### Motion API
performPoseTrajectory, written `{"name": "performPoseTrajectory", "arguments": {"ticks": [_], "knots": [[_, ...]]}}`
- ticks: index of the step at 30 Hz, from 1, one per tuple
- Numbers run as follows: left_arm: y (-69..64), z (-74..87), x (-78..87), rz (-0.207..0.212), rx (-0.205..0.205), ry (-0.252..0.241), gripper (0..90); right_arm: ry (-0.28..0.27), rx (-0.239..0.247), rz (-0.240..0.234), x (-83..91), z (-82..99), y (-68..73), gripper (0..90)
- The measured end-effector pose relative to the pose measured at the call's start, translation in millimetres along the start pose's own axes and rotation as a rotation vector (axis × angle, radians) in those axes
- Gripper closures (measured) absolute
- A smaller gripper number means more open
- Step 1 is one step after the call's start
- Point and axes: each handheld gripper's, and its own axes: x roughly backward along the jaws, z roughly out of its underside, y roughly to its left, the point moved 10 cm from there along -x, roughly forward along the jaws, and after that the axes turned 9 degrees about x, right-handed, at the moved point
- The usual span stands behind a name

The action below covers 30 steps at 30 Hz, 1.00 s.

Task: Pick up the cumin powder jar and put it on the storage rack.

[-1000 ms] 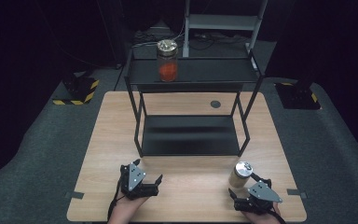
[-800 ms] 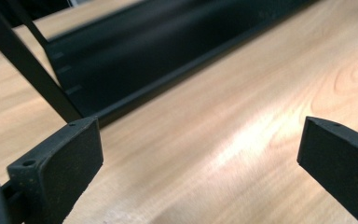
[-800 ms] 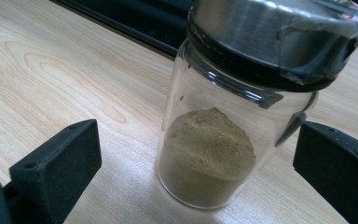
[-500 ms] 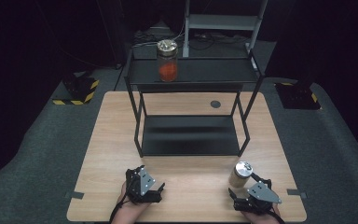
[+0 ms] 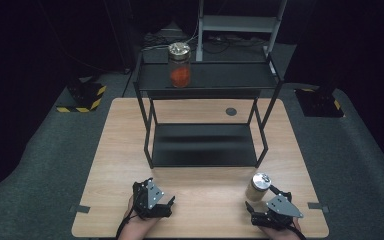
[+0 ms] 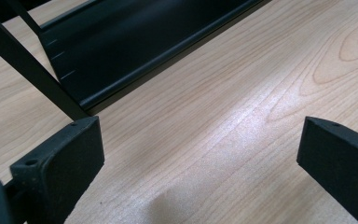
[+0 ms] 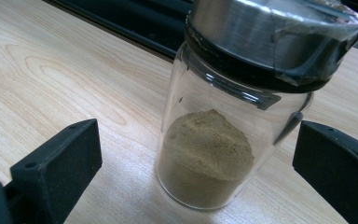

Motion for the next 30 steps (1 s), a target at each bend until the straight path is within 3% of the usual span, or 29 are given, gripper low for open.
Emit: {"name": "performPoseTrajectory", "arguments": {"ticks": [5, 21, 30], "knots": [[-3.6, -0.8, -1.3, -0.006, -0.034, 0.014, 0.9, -0.013, -0.012, -0.004, 2.7, 1.4, 0.3, 0.0], [-6.2, 0.1, 0.0, -0.009, -0.042, 0.011, 0.9, -0.026, -0.009, -0.013, 10.0, -1.1, 3.7, 0.0], [-7.6, 0.7, 0.7, -0.01, -0.055, 0.006, 0.9, -0.071, -0.004, 0.012, 15.8, -6.7, 4.0, 0.0]]}}
